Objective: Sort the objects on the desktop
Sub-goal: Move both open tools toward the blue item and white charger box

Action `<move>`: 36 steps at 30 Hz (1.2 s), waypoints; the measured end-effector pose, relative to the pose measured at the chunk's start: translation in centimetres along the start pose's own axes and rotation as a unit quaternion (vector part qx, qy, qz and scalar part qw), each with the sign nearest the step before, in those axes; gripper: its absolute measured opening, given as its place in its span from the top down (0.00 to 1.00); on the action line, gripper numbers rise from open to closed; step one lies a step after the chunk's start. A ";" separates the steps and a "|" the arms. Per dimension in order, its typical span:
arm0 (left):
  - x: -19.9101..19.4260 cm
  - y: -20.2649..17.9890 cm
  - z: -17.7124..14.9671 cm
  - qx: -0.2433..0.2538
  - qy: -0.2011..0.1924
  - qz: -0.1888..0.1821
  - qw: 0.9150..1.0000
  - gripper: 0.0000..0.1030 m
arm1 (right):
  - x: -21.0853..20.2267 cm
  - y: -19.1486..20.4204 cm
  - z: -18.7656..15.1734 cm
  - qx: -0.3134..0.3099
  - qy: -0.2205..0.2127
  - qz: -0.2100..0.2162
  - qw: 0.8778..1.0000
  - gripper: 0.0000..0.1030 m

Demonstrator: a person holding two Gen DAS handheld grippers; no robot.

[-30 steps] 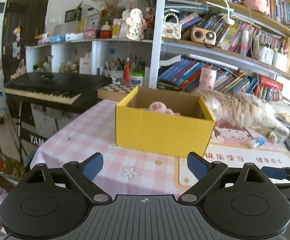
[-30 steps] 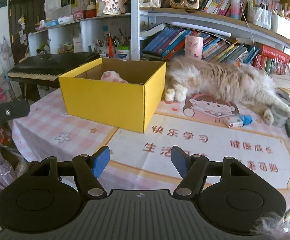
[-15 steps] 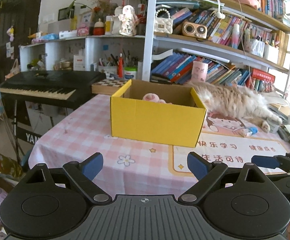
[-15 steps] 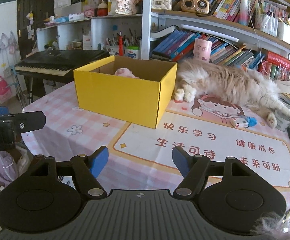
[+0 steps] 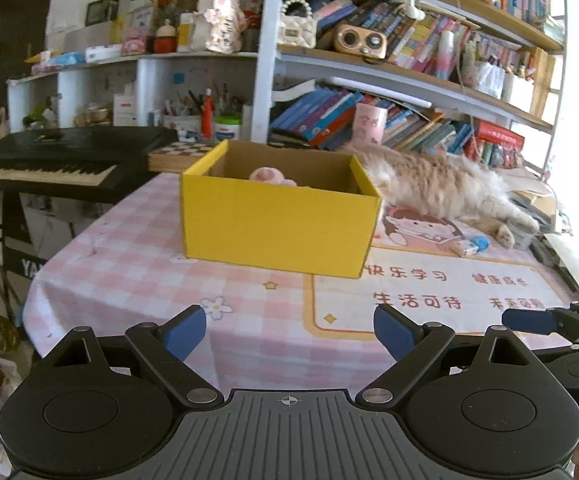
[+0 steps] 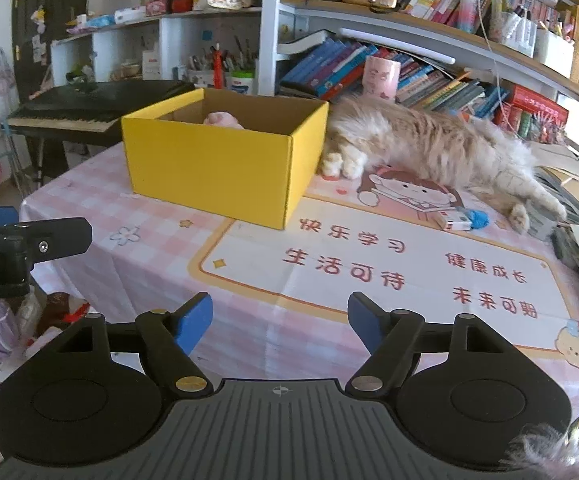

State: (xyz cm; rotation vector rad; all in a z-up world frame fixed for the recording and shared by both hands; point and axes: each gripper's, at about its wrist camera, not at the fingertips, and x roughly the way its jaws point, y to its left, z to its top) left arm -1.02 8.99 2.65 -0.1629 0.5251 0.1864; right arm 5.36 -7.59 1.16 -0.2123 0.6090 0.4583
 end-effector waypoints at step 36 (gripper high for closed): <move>7.9 -11.1 2.3 0.106 0.036 -0.140 0.984 0.09 | 0.7 -10.9 -1.3 0.102 0.039 -0.115 0.987 0.25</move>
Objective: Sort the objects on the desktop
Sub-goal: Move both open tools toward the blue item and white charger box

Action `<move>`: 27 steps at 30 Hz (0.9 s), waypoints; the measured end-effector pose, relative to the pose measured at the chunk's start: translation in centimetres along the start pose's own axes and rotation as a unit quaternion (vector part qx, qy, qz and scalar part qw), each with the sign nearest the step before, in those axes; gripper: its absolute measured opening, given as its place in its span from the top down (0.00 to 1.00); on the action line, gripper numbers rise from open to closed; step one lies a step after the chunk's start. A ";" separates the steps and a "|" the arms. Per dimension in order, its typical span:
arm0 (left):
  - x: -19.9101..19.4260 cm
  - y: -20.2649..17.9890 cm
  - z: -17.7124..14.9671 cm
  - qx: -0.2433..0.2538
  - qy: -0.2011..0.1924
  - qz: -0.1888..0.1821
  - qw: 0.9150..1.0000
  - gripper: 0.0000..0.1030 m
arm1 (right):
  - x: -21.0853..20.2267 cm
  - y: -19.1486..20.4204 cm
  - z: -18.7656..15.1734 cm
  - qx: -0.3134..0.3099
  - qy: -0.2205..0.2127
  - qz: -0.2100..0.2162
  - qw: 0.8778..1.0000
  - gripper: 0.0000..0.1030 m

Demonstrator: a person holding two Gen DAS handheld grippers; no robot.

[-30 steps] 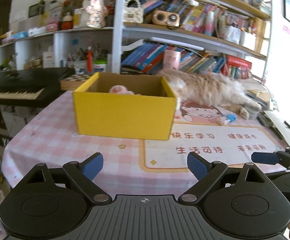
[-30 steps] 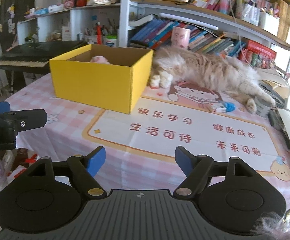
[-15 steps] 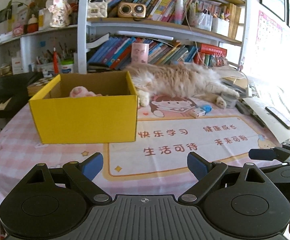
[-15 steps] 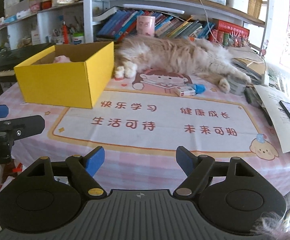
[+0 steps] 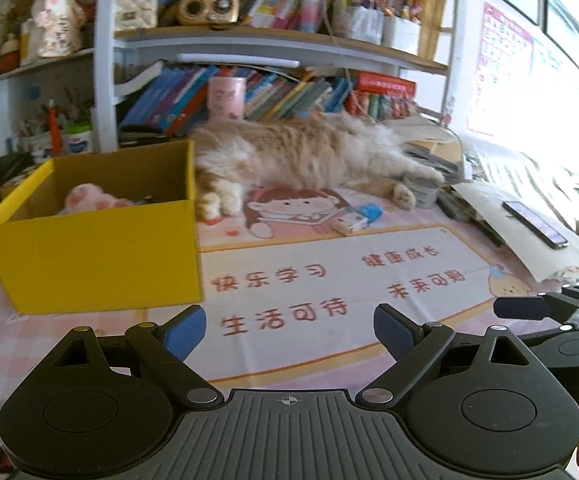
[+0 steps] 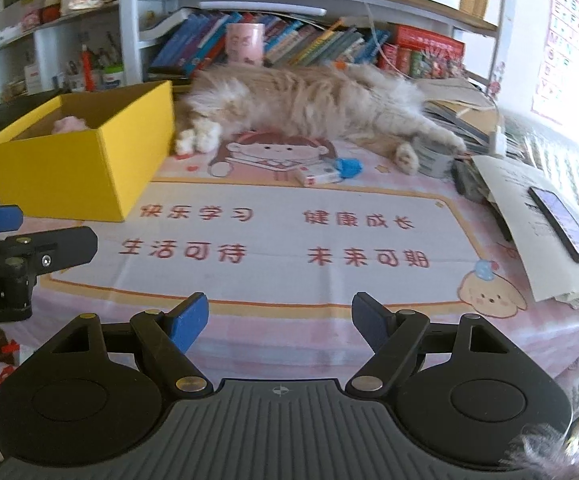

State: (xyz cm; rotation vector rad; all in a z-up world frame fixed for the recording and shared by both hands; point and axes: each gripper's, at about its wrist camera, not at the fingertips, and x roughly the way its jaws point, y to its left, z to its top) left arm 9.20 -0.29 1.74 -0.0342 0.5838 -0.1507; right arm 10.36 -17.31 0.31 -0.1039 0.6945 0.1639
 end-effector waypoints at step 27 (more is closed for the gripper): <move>9.1 -3.7 5.2 -0.041 -0.015 0.055 0.998 0.09 | 8.2 -7.5 6.6 -0.049 0.002 0.032 0.998 0.25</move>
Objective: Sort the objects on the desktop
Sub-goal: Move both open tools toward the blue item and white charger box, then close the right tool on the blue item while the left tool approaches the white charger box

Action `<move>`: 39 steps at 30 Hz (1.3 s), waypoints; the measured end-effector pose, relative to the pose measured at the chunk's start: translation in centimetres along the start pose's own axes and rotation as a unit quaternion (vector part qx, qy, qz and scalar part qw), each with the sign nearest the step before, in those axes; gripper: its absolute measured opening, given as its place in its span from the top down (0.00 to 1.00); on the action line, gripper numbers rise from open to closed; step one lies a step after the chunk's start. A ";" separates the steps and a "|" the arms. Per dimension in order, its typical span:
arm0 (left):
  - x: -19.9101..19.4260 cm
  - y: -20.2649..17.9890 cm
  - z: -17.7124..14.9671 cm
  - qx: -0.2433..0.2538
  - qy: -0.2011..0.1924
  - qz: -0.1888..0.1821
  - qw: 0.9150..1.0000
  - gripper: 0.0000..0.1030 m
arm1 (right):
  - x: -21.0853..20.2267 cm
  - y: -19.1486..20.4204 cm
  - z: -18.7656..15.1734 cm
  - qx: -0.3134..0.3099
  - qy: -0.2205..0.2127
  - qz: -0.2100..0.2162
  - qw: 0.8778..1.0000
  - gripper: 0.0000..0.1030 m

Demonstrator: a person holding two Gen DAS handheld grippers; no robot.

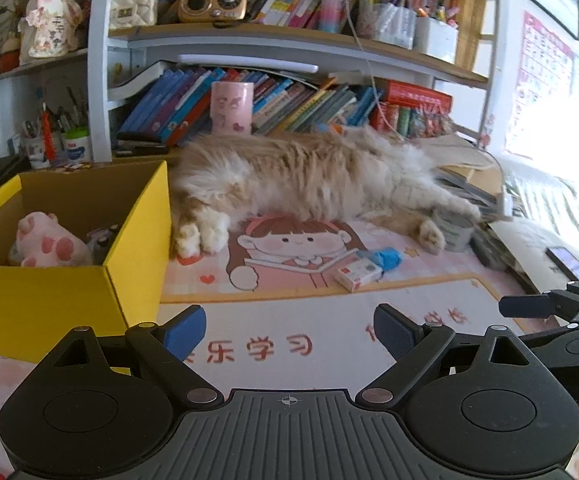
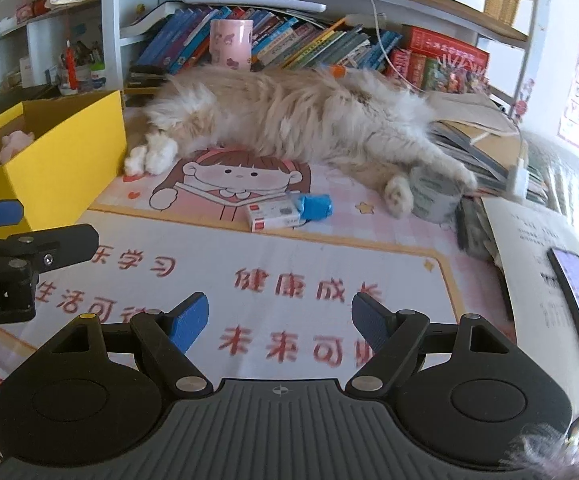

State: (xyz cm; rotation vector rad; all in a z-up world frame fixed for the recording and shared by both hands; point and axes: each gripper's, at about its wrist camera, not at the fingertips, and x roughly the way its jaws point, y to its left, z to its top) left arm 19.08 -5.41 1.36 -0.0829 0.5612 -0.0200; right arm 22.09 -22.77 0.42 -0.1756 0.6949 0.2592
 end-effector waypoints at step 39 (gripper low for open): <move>7.5 -4.5 3.4 0.052 0.045 0.050 0.996 0.09 | 18.3 -7.9 8.5 0.067 0.049 0.084 0.993 0.64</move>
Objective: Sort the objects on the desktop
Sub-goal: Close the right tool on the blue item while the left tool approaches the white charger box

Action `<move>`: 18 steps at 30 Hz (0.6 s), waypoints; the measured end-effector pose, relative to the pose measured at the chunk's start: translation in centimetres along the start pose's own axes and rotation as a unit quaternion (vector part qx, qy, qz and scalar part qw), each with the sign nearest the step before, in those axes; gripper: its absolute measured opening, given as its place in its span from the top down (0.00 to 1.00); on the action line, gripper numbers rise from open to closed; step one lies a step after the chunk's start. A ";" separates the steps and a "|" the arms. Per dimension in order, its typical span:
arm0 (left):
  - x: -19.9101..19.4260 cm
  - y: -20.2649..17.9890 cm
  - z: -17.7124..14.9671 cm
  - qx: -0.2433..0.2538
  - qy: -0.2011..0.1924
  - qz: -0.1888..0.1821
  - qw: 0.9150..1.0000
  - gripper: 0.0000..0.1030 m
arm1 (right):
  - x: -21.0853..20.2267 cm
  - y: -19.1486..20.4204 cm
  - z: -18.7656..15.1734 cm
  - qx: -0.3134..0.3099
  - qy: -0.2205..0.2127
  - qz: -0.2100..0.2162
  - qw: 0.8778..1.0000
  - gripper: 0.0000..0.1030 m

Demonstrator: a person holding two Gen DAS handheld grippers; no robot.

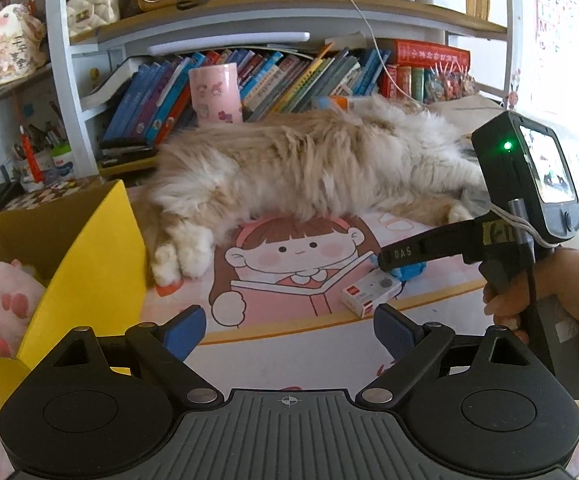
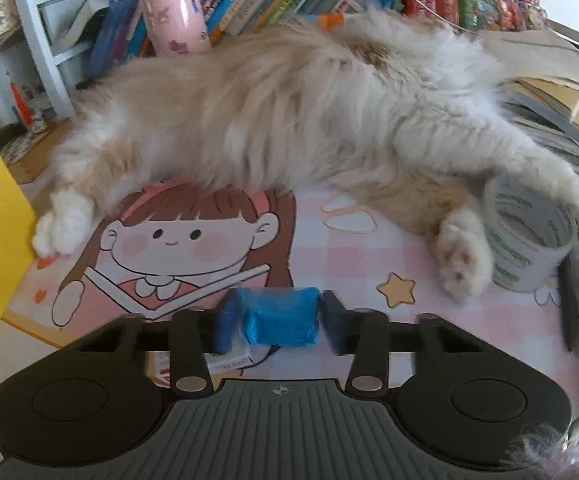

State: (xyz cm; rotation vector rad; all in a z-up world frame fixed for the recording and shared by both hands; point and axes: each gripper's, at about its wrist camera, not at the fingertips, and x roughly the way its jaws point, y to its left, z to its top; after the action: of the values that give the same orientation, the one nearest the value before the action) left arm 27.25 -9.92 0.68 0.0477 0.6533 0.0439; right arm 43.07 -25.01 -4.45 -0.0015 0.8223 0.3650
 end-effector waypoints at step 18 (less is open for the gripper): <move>5.7 -3.1 1.1 0.025 -0.003 -0.046 0.999 0.10 | -6.8 -4.9 -3.1 0.058 -0.022 -0.035 0.997 0.66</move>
State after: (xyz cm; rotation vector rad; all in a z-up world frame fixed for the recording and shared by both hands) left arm 32.51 -12.72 -2.06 0.0657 0.6489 -0.0623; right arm 38.23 -32.23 -2.42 0.0862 0.7971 0.2501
